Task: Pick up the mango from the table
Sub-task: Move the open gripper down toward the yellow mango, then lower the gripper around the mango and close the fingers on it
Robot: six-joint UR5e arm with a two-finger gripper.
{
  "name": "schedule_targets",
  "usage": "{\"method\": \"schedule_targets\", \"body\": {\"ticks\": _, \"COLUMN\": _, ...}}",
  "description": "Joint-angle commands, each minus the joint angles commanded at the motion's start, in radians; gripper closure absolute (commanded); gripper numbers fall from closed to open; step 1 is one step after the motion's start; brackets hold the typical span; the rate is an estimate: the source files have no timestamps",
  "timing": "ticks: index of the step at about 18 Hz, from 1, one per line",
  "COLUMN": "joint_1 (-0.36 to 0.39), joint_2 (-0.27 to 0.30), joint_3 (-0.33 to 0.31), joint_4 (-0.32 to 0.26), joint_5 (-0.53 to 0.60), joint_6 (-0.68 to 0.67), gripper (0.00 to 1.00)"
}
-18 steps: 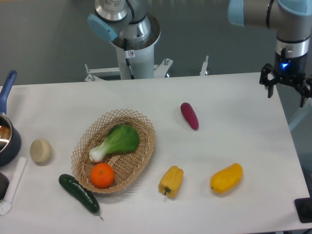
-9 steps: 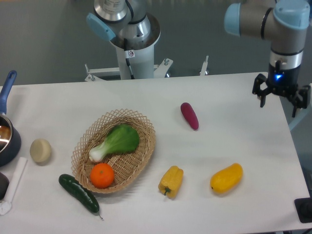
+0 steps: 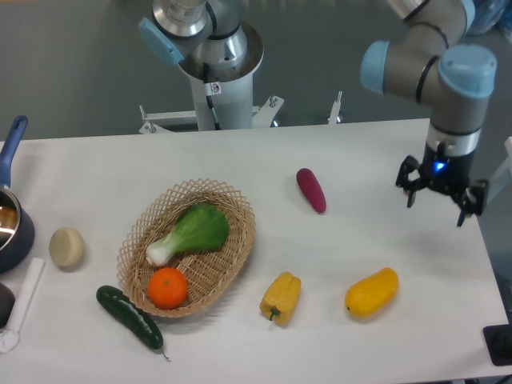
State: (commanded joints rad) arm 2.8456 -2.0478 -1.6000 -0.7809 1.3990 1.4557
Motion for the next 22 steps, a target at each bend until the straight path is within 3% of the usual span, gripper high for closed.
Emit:
{"method": "schedule_targets", "body": {"ticks": 6, "joint_1": -0.026, "joint_2": -0.038, "joint_3": 0.011, "joint_4": 0.015, "joint_5": 0.002, "joint_6": 0.009, "gripper": 0.00}}
{"method": "schedule_targets", "body": {"ticks": 15, "joint_1": -0.121, "joint_2": -0.146, "joint_3": 0.103, "joint_4": 0.017, "joint_5": 0.002, "joint_6": 0.029, "gripper": 0.00}}
{"method": "schedule_targets", "body": {"ticks": 22, "joint_1": -0.124, "joint_2": -0.169, "joint_3": 0.097, "joint_4": 0.017, "joint_5": 0.002, "joint_6": 0.077, "gripper": 0.00}}
